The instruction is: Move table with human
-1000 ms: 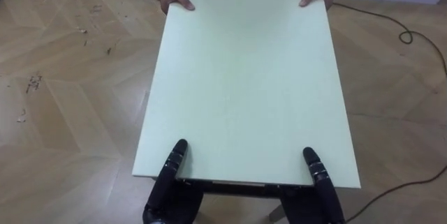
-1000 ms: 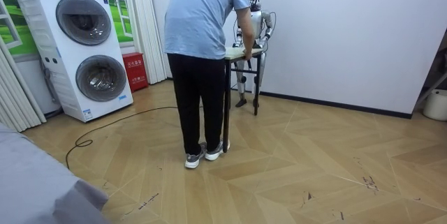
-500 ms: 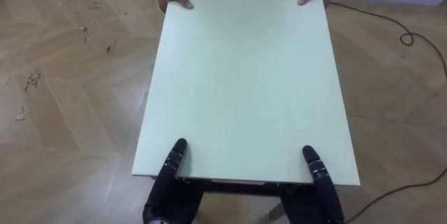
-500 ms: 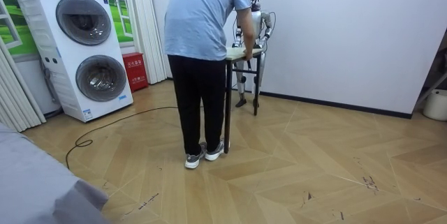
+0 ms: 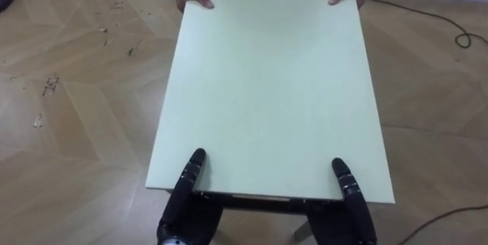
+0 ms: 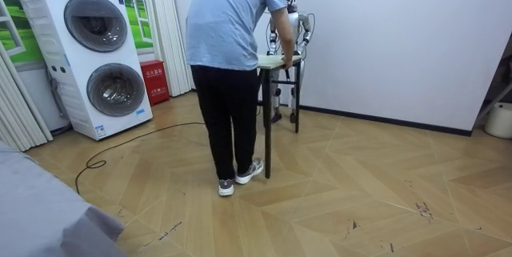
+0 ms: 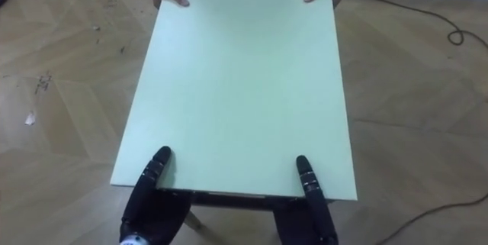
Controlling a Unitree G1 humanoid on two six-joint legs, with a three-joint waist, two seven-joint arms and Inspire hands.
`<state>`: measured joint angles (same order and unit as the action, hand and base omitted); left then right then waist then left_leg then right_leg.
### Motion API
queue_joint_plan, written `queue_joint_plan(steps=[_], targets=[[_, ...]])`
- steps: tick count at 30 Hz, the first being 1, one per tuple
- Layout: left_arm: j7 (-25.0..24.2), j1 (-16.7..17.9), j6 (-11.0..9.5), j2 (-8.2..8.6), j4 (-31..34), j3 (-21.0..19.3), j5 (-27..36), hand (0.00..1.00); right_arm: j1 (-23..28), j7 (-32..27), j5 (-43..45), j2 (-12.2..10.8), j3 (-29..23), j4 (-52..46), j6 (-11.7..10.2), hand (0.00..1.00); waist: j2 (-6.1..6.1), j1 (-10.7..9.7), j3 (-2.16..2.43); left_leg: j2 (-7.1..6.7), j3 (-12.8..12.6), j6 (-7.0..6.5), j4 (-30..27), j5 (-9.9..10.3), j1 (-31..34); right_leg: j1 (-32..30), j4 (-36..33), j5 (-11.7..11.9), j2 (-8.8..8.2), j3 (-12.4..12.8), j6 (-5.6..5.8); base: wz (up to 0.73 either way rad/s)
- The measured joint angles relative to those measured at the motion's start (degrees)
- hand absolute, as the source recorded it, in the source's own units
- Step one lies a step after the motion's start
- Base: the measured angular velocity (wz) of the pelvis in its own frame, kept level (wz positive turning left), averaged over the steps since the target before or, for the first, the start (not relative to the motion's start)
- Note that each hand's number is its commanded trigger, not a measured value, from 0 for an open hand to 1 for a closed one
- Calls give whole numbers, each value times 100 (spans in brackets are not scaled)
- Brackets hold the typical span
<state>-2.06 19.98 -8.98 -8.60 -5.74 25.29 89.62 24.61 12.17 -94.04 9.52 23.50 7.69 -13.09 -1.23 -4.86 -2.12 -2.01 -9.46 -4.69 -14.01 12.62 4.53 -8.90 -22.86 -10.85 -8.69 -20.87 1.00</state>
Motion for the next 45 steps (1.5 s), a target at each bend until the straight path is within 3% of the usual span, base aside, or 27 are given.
queue_joint_plan(steps=[3,9,17,22,24,27,29,31,32,33,35,39,45], targets=[[0,-105,28,-24,1,15,-64,100,84,93,-16,-89,-31,0,-5,100,-20,-83,3,-87,400,-19,-134,-25,153,96,28,-98,13,14,54,71],[0,-151,27,-88,11,-18,-149,100,53,96,-92,-100,-30,-1,0,100,-19,38,13,-125,753,13,-105,-116,155,425,467,-108,173,108,69,37],[0,103,-40,19,78,-32,-145,100,71,95,-52,-56,19,1,18,100,41,266,33,-148,941,40,38,-200,67,643,722,-82,251,116,68,21],[6,137,-43,-30,86,-29,-39,100,2,95,0,19,64,0,0,100,84,582,36,-141,994,49,28,-205,77,677,752,-79,285,203,73,17],[6,189,-81,-27,161,-46,-35,100,-63,96,19,36,89,0,-6,100,96,697,42,-159,1094,64,13,-215,144,701,820,-77,304,207,75,24],[5,267,-211,-50,250,-68,-33,100,-142,98,99,37,197,-1,-33,100,103,705,47,-179,1298,79,-86,-221,255,745,851,-76,336,185,75,38],[5,266,-241,-87,302,-59,-38,100,-160,98,109,29,212,0,-77,100,97,669,47,-178,1300,91,-176,-226,373,817,937,-76,364,162,74,70],[5,265,-253,-64,311,-52,-41,100,-161,98,106,29,206,1,-72,100,77,630,49,-142,1137,98,-291,-234,474,849,944,-77,382,162,74,79],[5,264,-253,-63,310,-41,-34,100,-164,98,105,38,188,2,-66,100,66,565,44,-106,1002,97,-390,-234,542,880,946,-83,388,106,78,85],[5,265,-261,-37,310,-19,-32,100,-173,98,114,30,184,15,-64,100,50,504,37,-33,685,73,-457,-248,635,913,939,-93,393,-7,77,90],[5,263,-279,-27,308,-7,-24,100,-179,98,134,32,173,11,-77,100,27,464,37,41,306,24,-507,-280,755,906,924,-156,391,30,93,76],[6,271,-408,3,307,49,94,100,-381,-28,228,145,183,8,-60,100,-70,562,31,-66,548,5,-497,-416,894,870,930,-202,398,12,76,41],[24,280,-585,-4,375,74,296,100,-715,-274,375,194,166,-37,72,100,-66,590,38,-271,820,-56,-220,-770,937,864,1017,-244,366,-43,43,47]])
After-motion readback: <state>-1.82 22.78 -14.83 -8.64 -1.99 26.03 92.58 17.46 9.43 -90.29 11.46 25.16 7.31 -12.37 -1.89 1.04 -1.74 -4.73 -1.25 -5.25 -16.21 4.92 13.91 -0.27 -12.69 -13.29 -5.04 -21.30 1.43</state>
